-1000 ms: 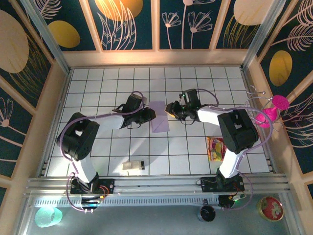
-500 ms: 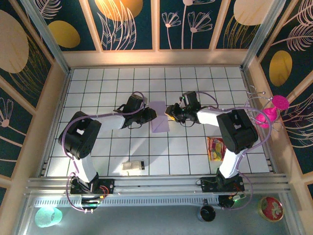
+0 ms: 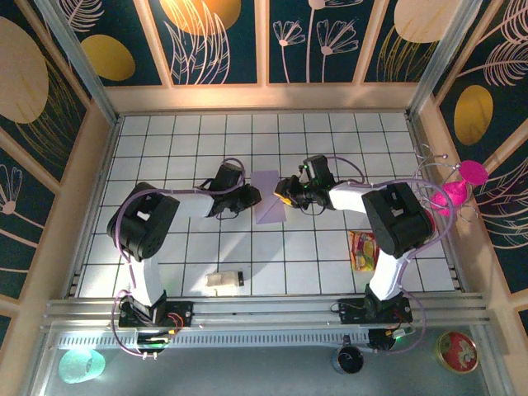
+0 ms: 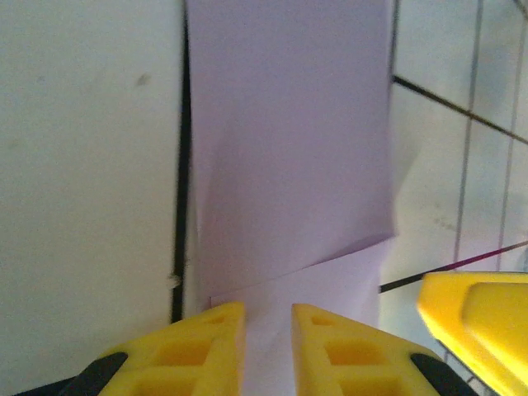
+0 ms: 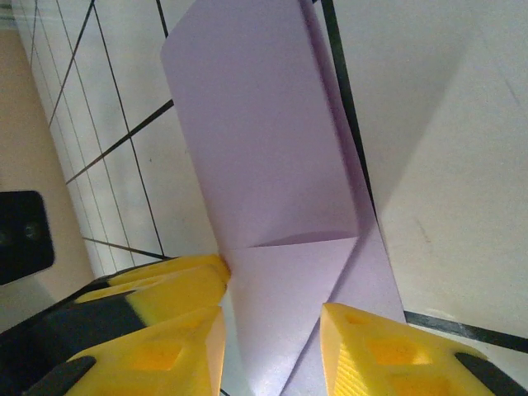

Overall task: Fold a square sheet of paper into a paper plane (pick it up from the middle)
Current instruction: Fold the triangle a second time at the center of the table, then pick up the paper from the center of the table.

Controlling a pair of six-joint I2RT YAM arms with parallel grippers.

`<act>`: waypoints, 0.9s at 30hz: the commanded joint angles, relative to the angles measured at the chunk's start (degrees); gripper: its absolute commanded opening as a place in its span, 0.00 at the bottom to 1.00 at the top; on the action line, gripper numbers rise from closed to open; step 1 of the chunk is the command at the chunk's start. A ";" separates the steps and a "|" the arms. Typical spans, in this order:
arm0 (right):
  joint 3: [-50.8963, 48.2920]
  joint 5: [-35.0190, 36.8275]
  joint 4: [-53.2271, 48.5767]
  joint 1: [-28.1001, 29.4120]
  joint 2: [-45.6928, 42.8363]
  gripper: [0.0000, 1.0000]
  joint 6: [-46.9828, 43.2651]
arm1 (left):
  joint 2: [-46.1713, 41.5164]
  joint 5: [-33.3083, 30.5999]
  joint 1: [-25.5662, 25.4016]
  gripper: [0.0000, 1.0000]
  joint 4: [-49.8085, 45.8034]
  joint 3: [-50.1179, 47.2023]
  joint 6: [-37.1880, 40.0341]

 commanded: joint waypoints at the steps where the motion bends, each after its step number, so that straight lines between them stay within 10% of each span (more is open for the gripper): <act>1: 0.04 -0.51 0.42 0.74 1.59 0.36 0.56 | 1.37 -0.51 0.45 0.22 2.03 -1.39 -1.86; 27: 2.95 -2.26 0.48 2.39 5.34 0.36 0.55 | 1.73 -0.78 0.73 0.21 1.40 -2.24 -2.23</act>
